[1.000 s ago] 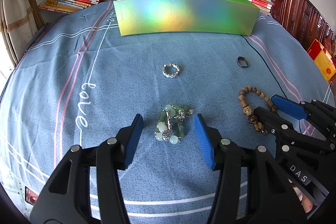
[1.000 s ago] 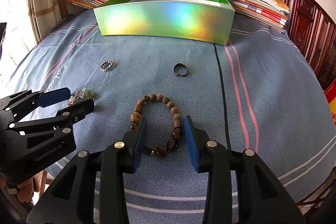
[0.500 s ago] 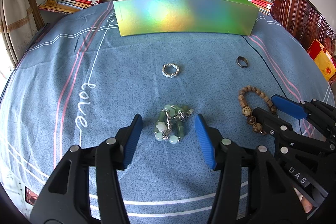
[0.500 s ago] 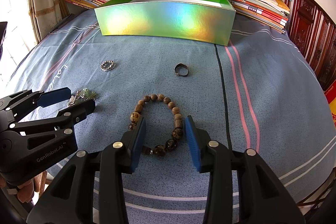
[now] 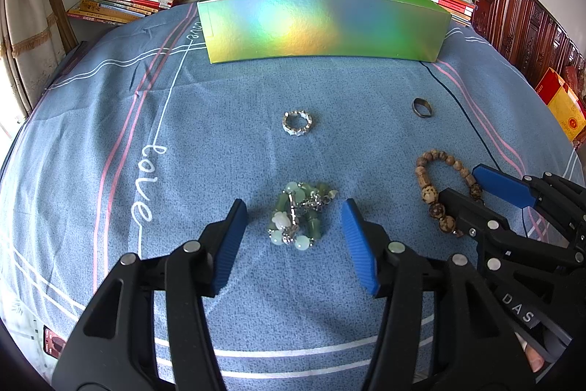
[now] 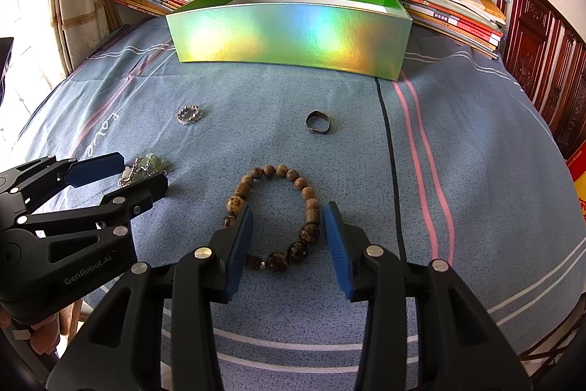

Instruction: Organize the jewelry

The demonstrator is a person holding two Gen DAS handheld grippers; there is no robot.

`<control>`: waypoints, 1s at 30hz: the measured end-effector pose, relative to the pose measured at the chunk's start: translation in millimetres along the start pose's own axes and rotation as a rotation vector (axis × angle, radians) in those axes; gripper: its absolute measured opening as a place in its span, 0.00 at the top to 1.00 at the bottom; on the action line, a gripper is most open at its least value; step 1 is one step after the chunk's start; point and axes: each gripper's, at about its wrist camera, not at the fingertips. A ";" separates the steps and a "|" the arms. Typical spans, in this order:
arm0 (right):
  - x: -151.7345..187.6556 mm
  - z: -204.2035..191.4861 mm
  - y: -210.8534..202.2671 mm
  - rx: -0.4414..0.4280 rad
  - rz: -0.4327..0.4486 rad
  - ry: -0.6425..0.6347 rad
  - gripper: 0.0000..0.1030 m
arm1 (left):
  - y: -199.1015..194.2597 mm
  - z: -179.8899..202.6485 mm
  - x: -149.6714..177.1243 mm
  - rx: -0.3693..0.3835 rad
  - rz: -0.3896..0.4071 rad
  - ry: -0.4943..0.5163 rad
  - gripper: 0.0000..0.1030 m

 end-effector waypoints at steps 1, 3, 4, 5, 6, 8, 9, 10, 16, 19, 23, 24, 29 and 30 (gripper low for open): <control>0.2 0.0 0.0 0.000 0.000 0.000 0.60 | 0.0 0.0 0.0 0.000 0.000 0.000 0.47; 0.4 0.1 0.0 -0.001 0.000 0.001 0.60 | 0.0 0.0 0.2 -0.001 0.000 0.000 0.47; 0.4 0.1 0.0 -0.001 0.000 0.002 0.60 | 0.0 -0.1 0.3 -0.001 0.001 0.000 0.47; 0.1 0.4 0.2 -0.003 0.001 0.004 0.60 | 0.0 -0.2 0.3 0.000 0.001 0.000 0.47; -0.4 0.5 -0.1 -0.005 0.001 0.007 0.60 | -0.1 -0.1 0.4 0.000 0.001 0.000 0.47; -1.1 1.5 -0.5 -0.011 0.003 0.013 0.60 | -0.1 -0.2 0.5 0.000 0.001 0.000 0.47; -0.9 1.7 -1.1 -0.009 0.004 0.014 0.62 | -0.1 -0.2 0.7 0.000 0.001 0.000 0.47; -0.6 2.2 -1.5 0.004 0.005 0.012 0.65 | -0.2 -0.3 0.8 0.000 0.001 0.001 0.47; -1.5 13.0 -2.8 -0.020 -0.008 0.045 0.89 | -1.8 -0.6 -1.5 0.011 0.002 -0.002 0.77; -3.6 14.7 -9.8 -0.011 0.011 0.045 0.89 | -2.2 -6.1 -4.8 0.013 0.001 -0.012 0.80; -13.2 19.2 -29.5 -0.004 0.068 0.046 0.89 | -12.5 -17.2 -11.9 0.027 0.020 -0.033 0.90; -16.9 20.8 -35.2 -0.005 0.085 0.047 0.89 | -17.1 -21.5 -16.4 0.033 0.029 -0.037 0.92; -34.4 26.7 -61.9 -0.005 0.159 0.046 0.89 | -38.0 -30.9 -33.1 0.048 0.072 -0.045 0.92; -39.0 27.3 -66.5 -0.005 0.173 0.042 0.89 | -42.3 -32.9 -38.2 0.049 0.082 -0.044 0.92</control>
Point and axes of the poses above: each gripper's, at about its wrist camera, not at the fingertips, and y roughly the way its jaws point, z to its right, x to its underside, and after that the axes turned 1 degree about -z, right-handed
